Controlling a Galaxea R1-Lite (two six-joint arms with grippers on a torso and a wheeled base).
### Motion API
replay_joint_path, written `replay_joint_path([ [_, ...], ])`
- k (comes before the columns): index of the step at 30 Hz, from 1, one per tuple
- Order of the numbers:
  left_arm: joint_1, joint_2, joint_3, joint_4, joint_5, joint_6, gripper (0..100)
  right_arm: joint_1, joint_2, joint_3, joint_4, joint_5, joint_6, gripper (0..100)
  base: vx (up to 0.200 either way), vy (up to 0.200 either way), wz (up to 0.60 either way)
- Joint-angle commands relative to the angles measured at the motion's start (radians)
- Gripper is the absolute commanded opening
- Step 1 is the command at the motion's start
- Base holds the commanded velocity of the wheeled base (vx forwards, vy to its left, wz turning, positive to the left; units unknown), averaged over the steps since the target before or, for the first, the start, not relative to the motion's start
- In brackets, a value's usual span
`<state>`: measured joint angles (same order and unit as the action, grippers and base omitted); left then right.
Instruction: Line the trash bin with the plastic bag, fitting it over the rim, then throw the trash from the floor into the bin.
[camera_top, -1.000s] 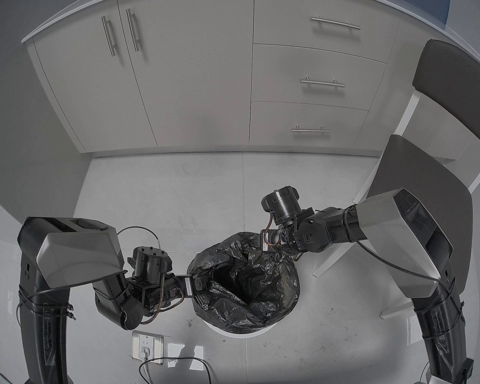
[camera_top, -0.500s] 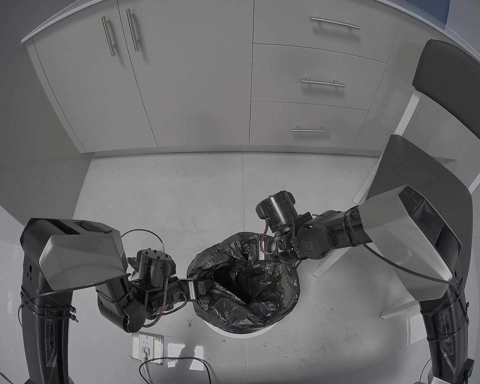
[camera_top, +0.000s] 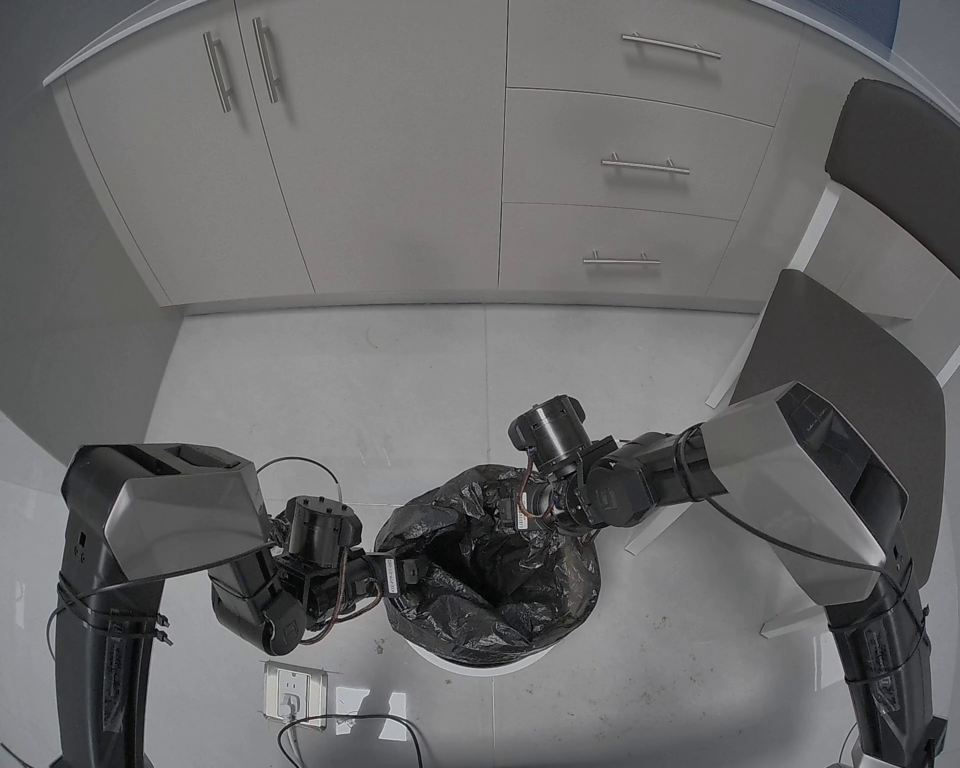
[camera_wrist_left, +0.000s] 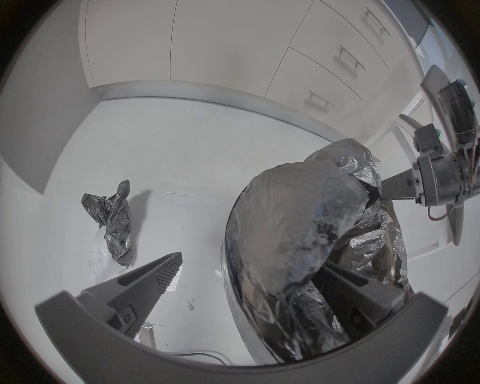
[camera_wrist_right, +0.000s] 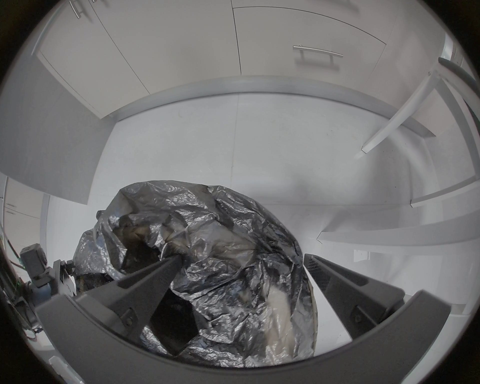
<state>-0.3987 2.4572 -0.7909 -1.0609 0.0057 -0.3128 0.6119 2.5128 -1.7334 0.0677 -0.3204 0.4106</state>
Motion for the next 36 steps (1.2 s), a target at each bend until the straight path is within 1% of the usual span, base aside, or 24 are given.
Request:
replay_joint_path([
  [1,0.011,0.025,-0.05,0.027,0.0,-0.006,100,-0.014,0.032,-0.026,0.004,-0.005,-0.001,100,0.0,0.0,0.0],
  [4,0.021,0.04,-0.093,0.048,0.0,-0.008,100,-0.02,0.047,-0.041,0.003,-0.035,0.002,100,0.0,0.0,0.0],
  [10,0.034,0.06,-0.157,0.068,0.007,-0.009,100,-0.018,0.063,-0.077,0.0,-0.043,0.007,100,0.0,0.0,0.0],
  [17,0.034,0.055,-0.162,0.064,0.008,-0.011,100,-0.012,0.067,-0.107,0.0,-0.045,0.019,100,0.0,0.0,0.0],
  [23,0.031,0.049,-0.163,0.059,0.008,-0.011,100,-0.012,0.101,-0.193,0.0,-0.088,0.046,100,0.0,0.0,0.0],
  [26,0.029,0.049,-0.163,0.059,0.01,-0.011,100,-0.011,0.109,-0.209,0.0,-0.089,0.056,100,0.0,0.0,0.0],
  [27,0.028,0.049,-0.165,0.056,0.019,-0.011,100,-0.009,0.12,-0.241,0.0,-0.091,0.065,100,0.0,0.0,0.0],
  [36,0.017,0.049,-0.166,0.05,0.025,-0.016,100,-0.012,0.113,-0.267,0.0,-0.094,0.076,100,0.0,0.0,0.0],
])
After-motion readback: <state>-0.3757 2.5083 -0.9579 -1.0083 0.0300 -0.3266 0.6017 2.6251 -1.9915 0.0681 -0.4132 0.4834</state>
